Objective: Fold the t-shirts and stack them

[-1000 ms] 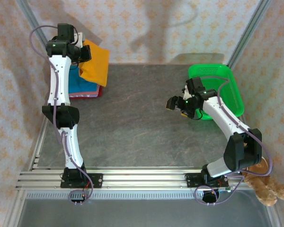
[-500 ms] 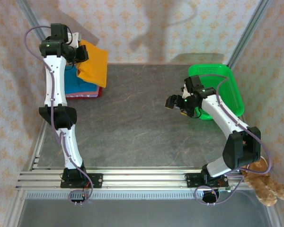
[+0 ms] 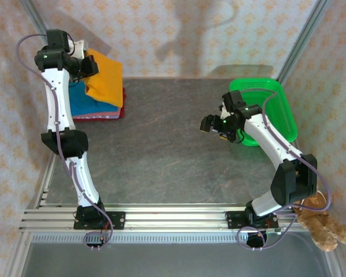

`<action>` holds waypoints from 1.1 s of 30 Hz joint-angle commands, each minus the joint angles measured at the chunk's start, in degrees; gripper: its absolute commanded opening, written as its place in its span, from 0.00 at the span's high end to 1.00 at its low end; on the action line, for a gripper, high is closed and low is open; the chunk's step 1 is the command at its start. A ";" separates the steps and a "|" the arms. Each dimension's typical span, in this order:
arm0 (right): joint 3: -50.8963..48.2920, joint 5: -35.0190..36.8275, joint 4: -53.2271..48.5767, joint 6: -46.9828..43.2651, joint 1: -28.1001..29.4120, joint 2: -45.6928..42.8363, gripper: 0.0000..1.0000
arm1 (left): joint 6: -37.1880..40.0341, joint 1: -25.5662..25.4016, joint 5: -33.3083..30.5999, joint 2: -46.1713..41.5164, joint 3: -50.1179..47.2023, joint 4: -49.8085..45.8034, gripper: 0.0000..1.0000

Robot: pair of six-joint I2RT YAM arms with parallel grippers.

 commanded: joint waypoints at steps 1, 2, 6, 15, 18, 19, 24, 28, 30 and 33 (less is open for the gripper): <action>2.56 2.03 -1.88 0.56 0.83 0.83 0.08 | 2.07 0.78 2.70 -1.80 1.73 -1.30 1.00; 2.80 2.23 -2.06 0.51 1.01 1.06 0.08 | 2.06 0.91 2.87 -1.73 1.67 -1.31 1.00; 3.50 2.69 -2.36 0.64 1.49 1.11 0.07 | 3.03 1.49 1.71 -0.44 1.52 -1.91 1.00; 6.65 3.96 -5.39 -0.28 2.37 2.16 0.06 | 6.33 1.76 -10.73 4.70 1.75 -2.22 1.00; 7.55 4.02 -5.97 -0.44 2.49 2.34 0.06 | 7.21 1.76 -14.43 6.15 1.68 -0.78 1.00; 7.72 3.94 -6.13 -0.42 2.46 2.47 0.06 | 7.35 1.76 -15.68 6.54 1.70 -0.19 1.00; 8.96 3.76 -7.11 -0.77 2.66 3.22 0.06 | 9.53 1.73 -22.61 7.13 1.71 4.04 1.00; 9.80 3.78 -7.47 -0.82 2.81 3.64 0.05 | 10.31 2.18 -24.57 6.45 1.71 6.58 1.00; 9.97 3.90 -7.56 -0.68 3.02 3.82 0.05 | 10.64 2.37 -24.96 6.37 1.71 7.07 1.00; 9.97 3.94 -7.56 -0.62 3.13 3.83 0.05 | 10.71 2.79 -24.34 7.29 1.58 7.00 1.00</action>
